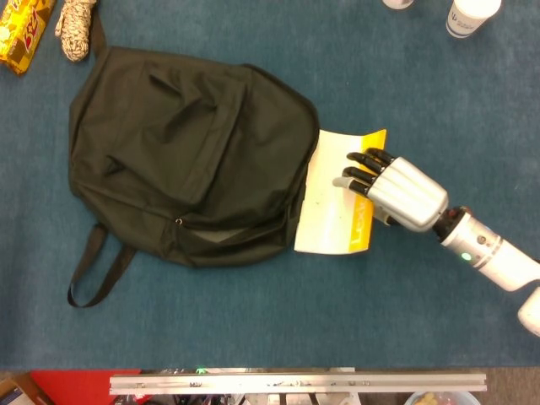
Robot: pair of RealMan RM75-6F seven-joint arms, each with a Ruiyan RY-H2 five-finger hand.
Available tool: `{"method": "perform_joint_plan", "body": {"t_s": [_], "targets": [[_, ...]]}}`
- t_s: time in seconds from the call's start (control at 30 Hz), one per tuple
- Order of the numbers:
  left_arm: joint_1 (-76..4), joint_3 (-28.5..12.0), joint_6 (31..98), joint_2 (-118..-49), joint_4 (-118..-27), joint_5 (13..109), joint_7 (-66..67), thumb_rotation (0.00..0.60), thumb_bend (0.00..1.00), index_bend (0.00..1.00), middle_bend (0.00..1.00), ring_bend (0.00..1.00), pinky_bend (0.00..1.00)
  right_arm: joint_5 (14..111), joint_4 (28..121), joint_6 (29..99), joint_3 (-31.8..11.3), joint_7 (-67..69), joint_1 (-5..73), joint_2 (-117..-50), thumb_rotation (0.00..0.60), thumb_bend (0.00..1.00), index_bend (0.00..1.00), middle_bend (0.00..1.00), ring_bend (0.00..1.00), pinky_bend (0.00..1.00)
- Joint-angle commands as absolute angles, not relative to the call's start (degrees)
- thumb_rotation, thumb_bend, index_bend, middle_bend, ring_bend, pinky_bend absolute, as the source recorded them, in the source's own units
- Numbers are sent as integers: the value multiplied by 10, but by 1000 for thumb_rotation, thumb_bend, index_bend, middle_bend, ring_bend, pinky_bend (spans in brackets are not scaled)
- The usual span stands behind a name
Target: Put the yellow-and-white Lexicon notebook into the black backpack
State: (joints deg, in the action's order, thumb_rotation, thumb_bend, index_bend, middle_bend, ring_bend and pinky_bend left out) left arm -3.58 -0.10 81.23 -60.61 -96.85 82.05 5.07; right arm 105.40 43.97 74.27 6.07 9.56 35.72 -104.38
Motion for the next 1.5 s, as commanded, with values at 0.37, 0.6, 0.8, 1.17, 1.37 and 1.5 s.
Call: {"method": "perform_joint_plan", "body": {"t_s": [0.37, 0.6, 0.8, 1.17, 1.37, 1.5], "targets": [[-34, 1, 811, -602, -968, 822, 44, 600, 246, 6, 78, 107, 54, 1038, 444, 763, 53, 79, 349, -1046, 600, 362, 694, 524, 380, 480], [-40, -4, 812, -600, -967, 827, 42, 600, 247, 7, 86, 125, 54, 1031, 440, 779, 48, 79, 344, -1036, 600, 442, 756, 583, 464, 591], [-58, -10, 798, -602, -950, 844, 24, 600, 246, 42, 118, 161, 79, 1017, 469, 802, 36, 72, 333, -1004, 600, 454, 766, 594, 487, 626], [-140, -4, 714, -610, -907, 921, -63, 600, 246, 78, 150, 165, 94, 991, 579, 845, 7, -1, 305, -887, 600, 456, 775, 596, 499, 640], [-198, 6, 665, -625, -896, 974, -96, 600, 246, 84, 154, 165, 94, 973, 623, 842, -9, -37, 297, -838, 600, 456, 778, 597, 503, 641], [-231, 10, 638, -645, -894, 998, -89, 600, 246, 84, 147, 159, 94, 961, 643, 840, -19, -52, 291, -814, 600, 456, 777, 597, 503, 641]]}}
